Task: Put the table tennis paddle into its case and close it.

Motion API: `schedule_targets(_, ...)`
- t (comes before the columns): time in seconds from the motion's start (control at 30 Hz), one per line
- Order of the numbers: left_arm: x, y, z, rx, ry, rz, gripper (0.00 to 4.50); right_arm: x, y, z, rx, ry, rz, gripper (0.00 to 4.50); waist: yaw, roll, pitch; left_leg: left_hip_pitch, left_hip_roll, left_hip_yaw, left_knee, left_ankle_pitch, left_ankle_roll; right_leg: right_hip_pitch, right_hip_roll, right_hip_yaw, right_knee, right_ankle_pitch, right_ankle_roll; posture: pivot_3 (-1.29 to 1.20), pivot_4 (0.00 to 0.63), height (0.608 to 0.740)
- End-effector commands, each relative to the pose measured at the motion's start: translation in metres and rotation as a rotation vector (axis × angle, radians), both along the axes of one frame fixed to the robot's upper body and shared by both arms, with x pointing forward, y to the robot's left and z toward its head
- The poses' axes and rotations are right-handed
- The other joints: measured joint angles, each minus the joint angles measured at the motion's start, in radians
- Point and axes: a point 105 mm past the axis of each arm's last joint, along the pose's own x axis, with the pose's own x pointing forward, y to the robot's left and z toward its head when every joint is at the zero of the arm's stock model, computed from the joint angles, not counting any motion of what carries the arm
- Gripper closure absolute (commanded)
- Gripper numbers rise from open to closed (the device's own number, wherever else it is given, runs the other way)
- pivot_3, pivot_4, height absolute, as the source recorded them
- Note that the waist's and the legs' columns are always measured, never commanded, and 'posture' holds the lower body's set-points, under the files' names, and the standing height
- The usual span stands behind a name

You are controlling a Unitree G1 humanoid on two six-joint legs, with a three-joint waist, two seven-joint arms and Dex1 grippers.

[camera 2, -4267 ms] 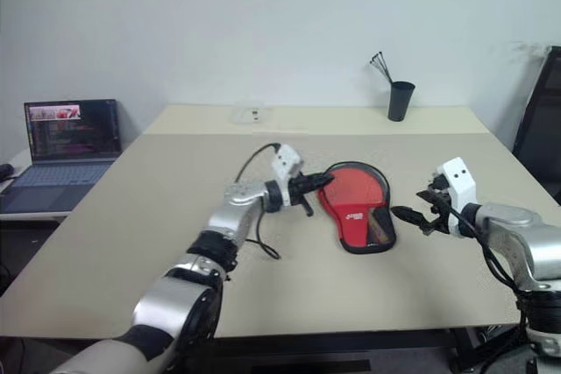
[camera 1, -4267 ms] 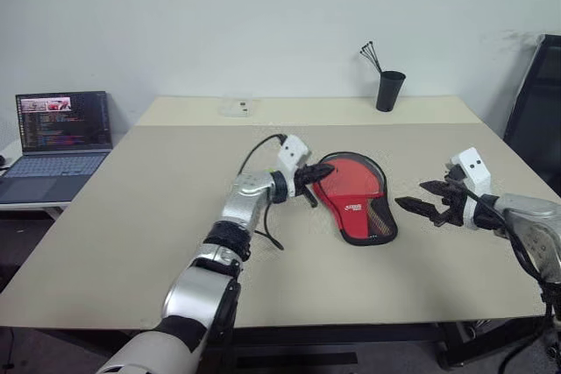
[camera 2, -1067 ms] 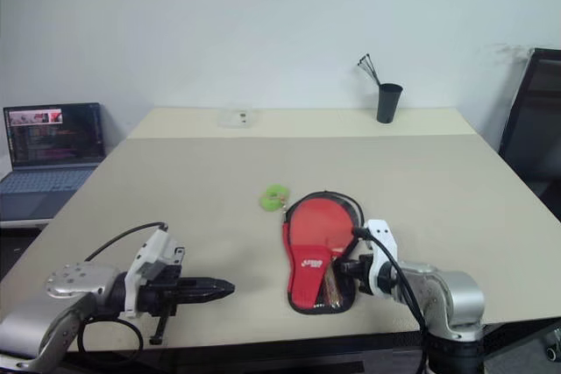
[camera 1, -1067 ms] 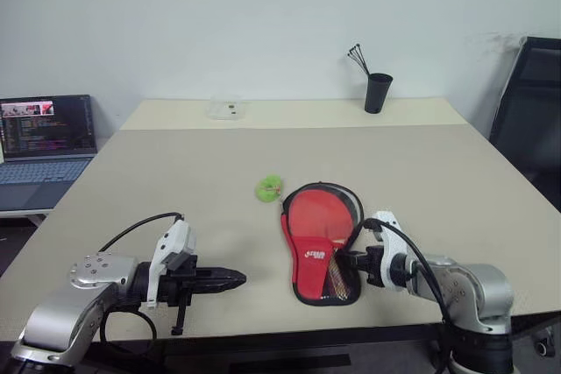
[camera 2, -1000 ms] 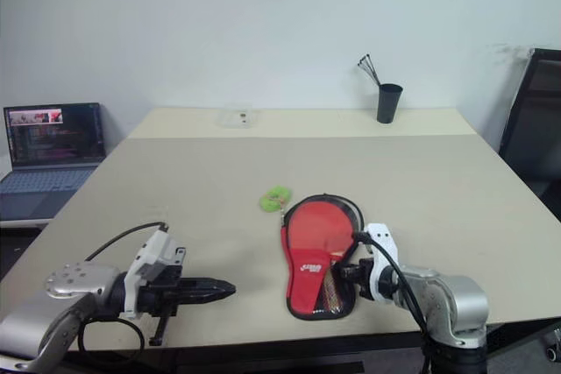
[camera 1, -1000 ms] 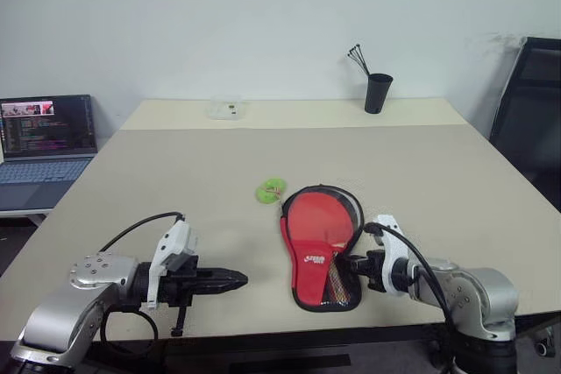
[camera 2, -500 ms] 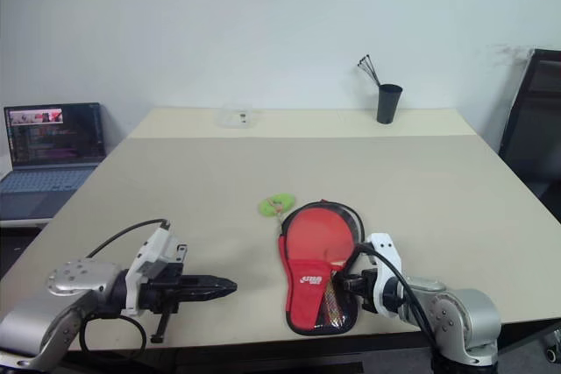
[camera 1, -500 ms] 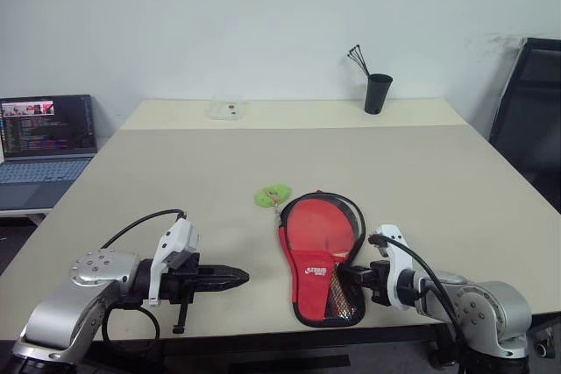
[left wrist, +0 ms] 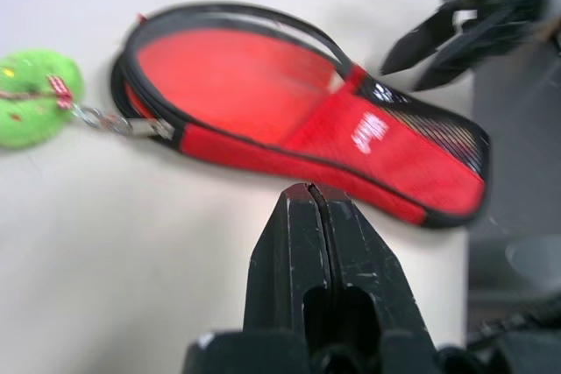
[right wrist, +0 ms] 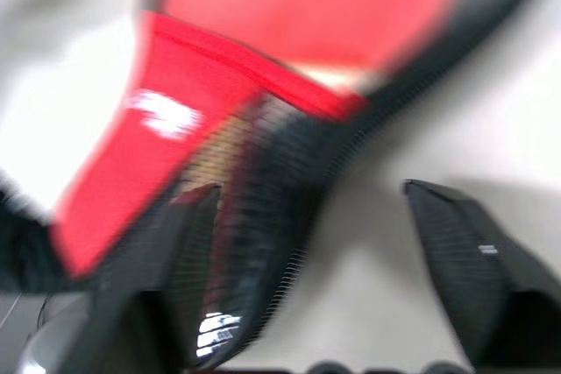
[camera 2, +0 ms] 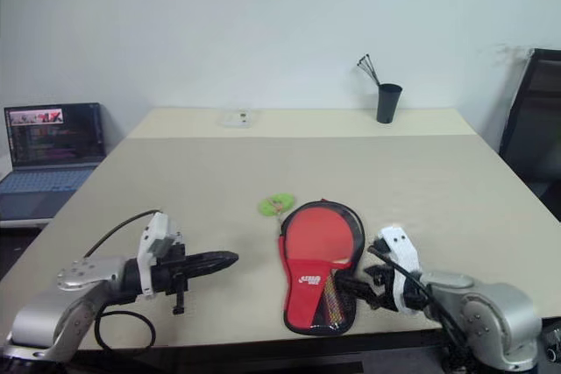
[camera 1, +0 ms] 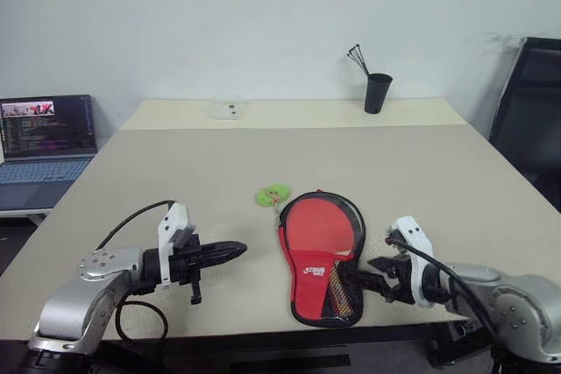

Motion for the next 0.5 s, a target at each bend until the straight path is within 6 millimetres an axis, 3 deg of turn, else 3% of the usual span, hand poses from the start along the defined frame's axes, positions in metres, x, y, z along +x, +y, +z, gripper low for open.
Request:
schedule_targets(0.03,0.012,0.004,0.014,-0.028,-0.046,0.054,4.5,0.003,0.013,0.026,0.038,-0.113,0.124,0.04,0.0,0.0,0.0,0.0,0.0,-0.001,0.0,0.0,0.0,0.0,0.001,-0.001,0.0,0.0,0.0,0.0,0.15,0.74)
schedule_targets(0.17,0.02,0.006,0.018,-0.029,-0.059,0.069,4.5,0.024,0.03,0.032,0.02,-0.218,0.158,0.04,-0.002,0.0,0.0,0.0,0.001,-0.001,0.0,0.0,0.0,0.0,0.002,-0.001,0.0,0.0,0.0,0.0,0.15,0.74)
schedule_targets(0.4,0.04,0.015,0.014,-0.021,-0.083,0.158,4.5,0.052,0.076,0.022,0.014,-0.37,0.25,0.04,-0.002,0.0,0.0,-0.001,0.0,0.0,0.0,0.0,0.0,-0.001,0.002,0.0,0.0,0.0,0.0,0.0,0.15,0.74)
schedule_targets(0.5,0.056,0.023,0.01,-0.001,-0.106,0.251,4.5,0.061,0.08,0.02,0.036,-0.381,0.23,0.04,0.002,0.0,0.0,-0.001,0.001,0.0,0.0,0.0,0.0,-0.001,0.002,0.0,0.001,0.0,0.0,0.0,0.15,0.74)
